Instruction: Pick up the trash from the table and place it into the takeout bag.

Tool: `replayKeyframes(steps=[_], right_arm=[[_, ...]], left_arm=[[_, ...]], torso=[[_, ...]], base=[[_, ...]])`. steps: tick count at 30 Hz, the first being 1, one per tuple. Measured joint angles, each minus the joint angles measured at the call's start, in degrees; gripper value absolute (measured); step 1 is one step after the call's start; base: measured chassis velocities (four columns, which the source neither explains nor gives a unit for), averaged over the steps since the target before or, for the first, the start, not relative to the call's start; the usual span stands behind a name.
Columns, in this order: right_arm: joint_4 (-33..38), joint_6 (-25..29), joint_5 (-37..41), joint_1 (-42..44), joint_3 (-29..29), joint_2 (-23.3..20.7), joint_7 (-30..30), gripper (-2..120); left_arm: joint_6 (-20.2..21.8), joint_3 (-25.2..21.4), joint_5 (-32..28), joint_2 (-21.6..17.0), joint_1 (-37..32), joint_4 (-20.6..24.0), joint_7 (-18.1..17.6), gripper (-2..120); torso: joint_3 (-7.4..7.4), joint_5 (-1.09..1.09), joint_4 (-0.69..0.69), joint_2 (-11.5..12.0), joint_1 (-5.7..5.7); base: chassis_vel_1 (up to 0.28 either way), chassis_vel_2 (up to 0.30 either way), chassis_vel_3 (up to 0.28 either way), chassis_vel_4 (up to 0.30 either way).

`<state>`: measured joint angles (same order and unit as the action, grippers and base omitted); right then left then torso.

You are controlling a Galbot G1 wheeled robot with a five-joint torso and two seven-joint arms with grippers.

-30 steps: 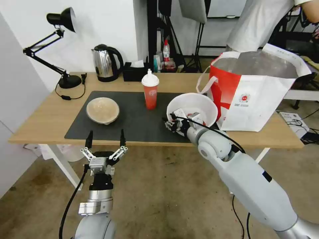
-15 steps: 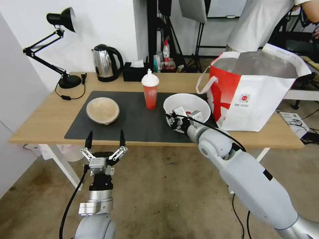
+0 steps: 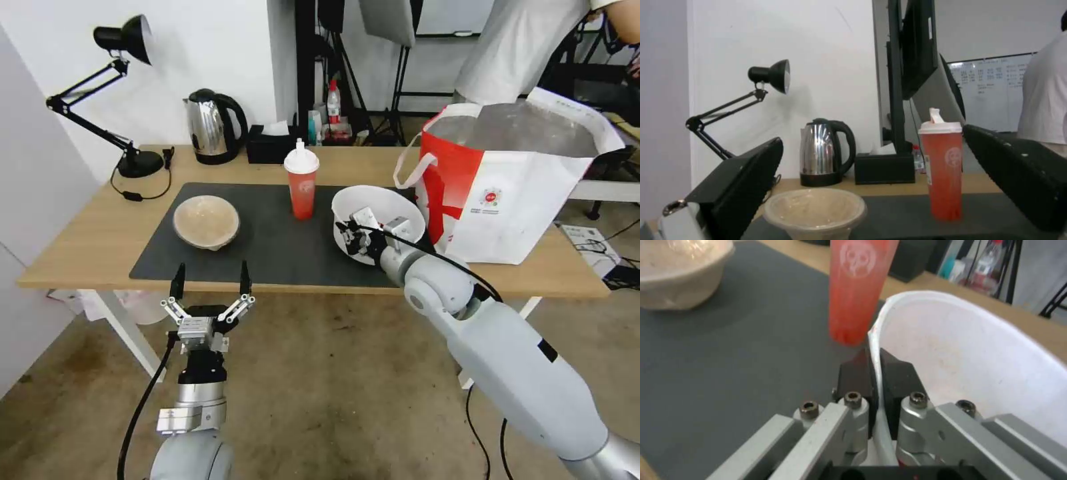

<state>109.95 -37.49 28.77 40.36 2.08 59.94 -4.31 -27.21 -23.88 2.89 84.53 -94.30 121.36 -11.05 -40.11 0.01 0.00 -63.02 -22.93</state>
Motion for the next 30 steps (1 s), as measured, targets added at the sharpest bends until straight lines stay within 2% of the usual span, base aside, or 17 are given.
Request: replayKeyframes(steps=[6,9,17,30], right_arm=[[2.95,-0.11,-0.84,-0.12,-1.00,-1.51,0.85,0],[7.32,-0.12,-1.34,1.05,-1.91,-3.35,2.03,0],[13.81,-0.11,-1.16,1.59,-2.21,-4.24,4.12,0],[17.44,-0.13,-0.33,-1.87,-2.15,-6.42,6.19,0]], left_arm=[[-0.02,0.22,0.07,0.17,0.08,-0.05,0.00,100],[-0.04,0.66,0.20,0.50,0.19,-0.27,0.00,100],[-0.04,0.81,0.72,1.03,0.06,-0.34,0.00,100],[-0.20,1.09,1.51,2.02,-0.19,-0.34,0.00,100]], torso=[[0.00,-0.01,0.00,0.00,0.00],[0.00,-0.01,-0.01,0.00,0.00],[0.00,-0.01,0.00,0.00,0.00],[0.00,-0.01,0.00,0.00,0.01]], base=[[0.000,0.000,0.000,0.000],[0.000,0.000,0.000,0.000],[0.000,0.000,0.000,0.000],[0.000,0.000,0.000,0.000]])
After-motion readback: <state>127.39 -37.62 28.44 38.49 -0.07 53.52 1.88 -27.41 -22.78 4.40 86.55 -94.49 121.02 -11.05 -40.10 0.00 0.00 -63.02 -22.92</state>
